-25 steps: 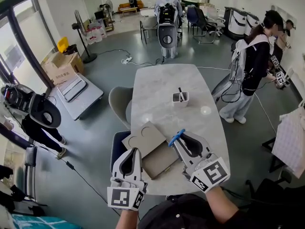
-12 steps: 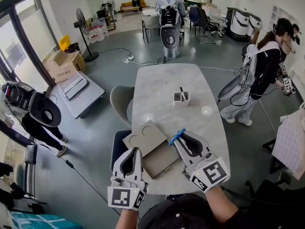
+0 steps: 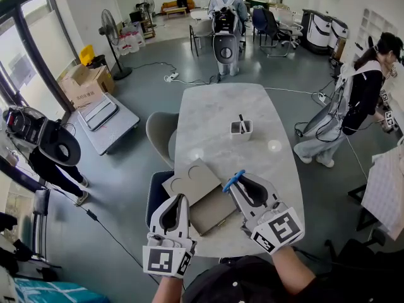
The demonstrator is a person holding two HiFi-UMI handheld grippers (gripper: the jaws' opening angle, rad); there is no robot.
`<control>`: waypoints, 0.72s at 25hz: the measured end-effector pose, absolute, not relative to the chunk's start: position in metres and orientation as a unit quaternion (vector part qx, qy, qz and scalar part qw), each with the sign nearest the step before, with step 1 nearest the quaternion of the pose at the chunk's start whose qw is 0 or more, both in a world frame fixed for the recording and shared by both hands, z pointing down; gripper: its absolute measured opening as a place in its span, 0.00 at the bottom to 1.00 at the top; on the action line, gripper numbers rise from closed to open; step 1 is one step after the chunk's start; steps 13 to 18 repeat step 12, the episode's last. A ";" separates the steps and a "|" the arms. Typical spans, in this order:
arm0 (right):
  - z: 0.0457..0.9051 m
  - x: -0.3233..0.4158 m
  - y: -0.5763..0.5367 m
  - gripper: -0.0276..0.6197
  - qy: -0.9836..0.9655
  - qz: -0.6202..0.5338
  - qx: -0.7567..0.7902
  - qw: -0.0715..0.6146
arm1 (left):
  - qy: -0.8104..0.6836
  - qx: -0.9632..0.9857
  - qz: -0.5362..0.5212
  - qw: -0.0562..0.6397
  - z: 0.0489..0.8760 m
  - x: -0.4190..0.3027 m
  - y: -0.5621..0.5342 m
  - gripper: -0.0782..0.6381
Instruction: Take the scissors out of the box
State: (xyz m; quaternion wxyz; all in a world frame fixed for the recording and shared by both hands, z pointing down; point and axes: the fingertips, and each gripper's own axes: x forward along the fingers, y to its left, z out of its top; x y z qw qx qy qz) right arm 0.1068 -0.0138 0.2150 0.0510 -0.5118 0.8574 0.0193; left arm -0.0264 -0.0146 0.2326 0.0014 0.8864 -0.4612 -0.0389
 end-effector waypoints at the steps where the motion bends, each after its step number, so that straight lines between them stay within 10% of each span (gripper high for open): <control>1: 0.215 0.107 -0.015 0.15 0.857 0.019 -0.512 0.051 | -0.461 0.886 -0.039 0.001 0.233 -0.026 -0.015 0.14; 18: 0.209 0.111 -0.020 0.15 0.857 0.017 -0.512 0.056 | -0.465 0.884 -0.041 0.002 0.228 -0.025 -0.022 0.14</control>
